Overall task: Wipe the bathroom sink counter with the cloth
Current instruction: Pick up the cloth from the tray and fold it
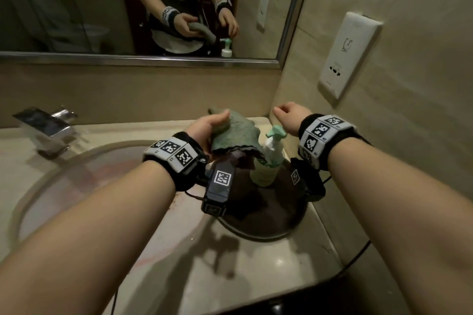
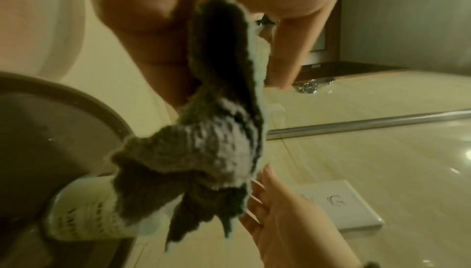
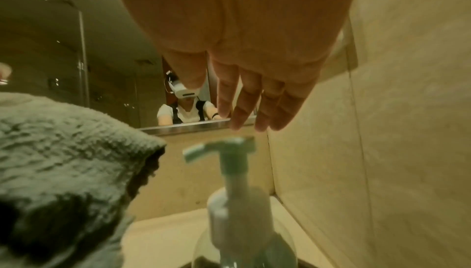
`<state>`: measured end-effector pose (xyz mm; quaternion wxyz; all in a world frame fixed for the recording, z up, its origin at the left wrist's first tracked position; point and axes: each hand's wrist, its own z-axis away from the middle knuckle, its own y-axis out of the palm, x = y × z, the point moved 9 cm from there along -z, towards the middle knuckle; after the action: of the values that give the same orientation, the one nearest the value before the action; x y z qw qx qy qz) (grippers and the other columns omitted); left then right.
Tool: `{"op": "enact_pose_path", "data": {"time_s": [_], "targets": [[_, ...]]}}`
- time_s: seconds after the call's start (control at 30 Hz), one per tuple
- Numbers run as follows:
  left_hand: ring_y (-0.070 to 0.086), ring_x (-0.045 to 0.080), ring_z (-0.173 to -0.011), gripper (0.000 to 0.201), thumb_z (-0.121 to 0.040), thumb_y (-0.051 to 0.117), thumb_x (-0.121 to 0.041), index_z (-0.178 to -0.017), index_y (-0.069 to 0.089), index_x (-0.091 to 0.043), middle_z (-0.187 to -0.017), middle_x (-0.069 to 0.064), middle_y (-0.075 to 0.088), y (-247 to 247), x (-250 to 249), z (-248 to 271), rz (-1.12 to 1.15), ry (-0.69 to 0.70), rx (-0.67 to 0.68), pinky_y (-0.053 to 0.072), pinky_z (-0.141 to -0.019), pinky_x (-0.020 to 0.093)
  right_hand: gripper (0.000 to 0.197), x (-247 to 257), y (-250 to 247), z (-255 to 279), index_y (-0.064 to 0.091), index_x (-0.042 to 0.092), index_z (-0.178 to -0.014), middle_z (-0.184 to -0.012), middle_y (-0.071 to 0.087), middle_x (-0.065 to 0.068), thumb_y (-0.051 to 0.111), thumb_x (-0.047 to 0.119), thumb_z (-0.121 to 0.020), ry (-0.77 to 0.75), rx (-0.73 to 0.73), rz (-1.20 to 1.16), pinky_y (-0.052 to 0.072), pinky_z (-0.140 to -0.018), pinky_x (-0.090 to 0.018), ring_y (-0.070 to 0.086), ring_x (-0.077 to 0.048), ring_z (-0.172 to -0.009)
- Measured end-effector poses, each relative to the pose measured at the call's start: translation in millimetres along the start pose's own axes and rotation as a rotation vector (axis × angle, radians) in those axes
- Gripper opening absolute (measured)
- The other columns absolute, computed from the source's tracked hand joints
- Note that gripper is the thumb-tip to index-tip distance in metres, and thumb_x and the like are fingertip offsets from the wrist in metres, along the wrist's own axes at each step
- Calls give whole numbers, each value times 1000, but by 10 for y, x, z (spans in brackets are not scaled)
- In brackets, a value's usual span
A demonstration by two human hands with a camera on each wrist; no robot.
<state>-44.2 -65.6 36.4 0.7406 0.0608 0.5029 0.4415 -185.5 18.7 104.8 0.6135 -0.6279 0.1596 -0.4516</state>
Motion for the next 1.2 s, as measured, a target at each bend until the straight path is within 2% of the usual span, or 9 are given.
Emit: {"op": "enact_pose_path", "data": {"time_s": [0.1,0.23,0.3,0.4,0.6,0.8,0.97,1.1,1.2], "targets": [[61,25,-82,17,-97,41,-6,-99,57,-3,-84,13,68,-85,148,-155,-57,-11,-49,50,-83,41,47,-75,232,-109,46,4,-136,-139,51,-16,29,32,-103,39,70,6,38,-102,-32,49,-29,-128],[61,29,-86,33,-97,34,2,-126,48,-6,-99,14,62,38,204,-302,-24,65,-19,49,-73,43,49,-173,387,-167,40,0,-139,-143,46,-19,18,28,-105,67,130,24,34,-106,-32,43,-30,-132],[61,29,-86,40,-98,33,2,-135,43,-7,-100,13,62,103,240,-379,-12,71,-9,49,-71,43,47,-211,398,-172,34,-3,-141,-144,42,-21,15,22,-106,87,132,23,35,-104,-32,42,-31,-132],[60,28,-90,39,-100,33,-5,-138,41,-7,-98,11,62,210,309,-472,-3,60,22,46,-82,44,42,-241,407,-225,26,-5,-143,-142,42,-24,17,8,-104,114,103,3,38,-101,-35,45,-33,-129],[51,30,-126,46,-102,31,-31,-139,42,-5,-105,11,62,287,461,-604,47,16,34,45,-93,40,46,-239,577,-360,20,-9,-143,-142,36,-27,32,1,-100,41,161,191,38,-103,-38,43,-36,-129],[63,26,-94,45,-103,30,-30,-141,39,-8,-108,13,63,203,577,-617,133,27,17,52,-74,40,38,-221,636,-352,39,-6,-135,-139,42,-25,35,4,-98,-16,152,320,39,-101,-39,46,-36,-126],[63,28,-89,46,-103,29,-30,-140,41,-5,-103,16,64,188,564,-617,173,26,6,51,-71,41,44,-194,720,-400,25,-8,-141,-144,34,-22,32,0,-99,-47,153,379,36,-106,-39,45,-36,-128],[55,33,-119,45,-103,29,-29,-137,43,-3,-133,20,55,189,535,-573,160,13,-14,47,-85,44,40,-201,684,-379,30,-8,-138,-143,38,-21,32,4,-100,16,191,336,37,-106,-40,44,-37,-129],[48,34,-128,45,-104,28,-29,-137,43,-3,-125,19,59,185,523,-537,175,6,-22,43,-90,44,37,-157,622,-353,36,-9,-132,-138,42,-26,36,9,-100,-8,212,378,39,-105,-42,47,-38,-125]]}}
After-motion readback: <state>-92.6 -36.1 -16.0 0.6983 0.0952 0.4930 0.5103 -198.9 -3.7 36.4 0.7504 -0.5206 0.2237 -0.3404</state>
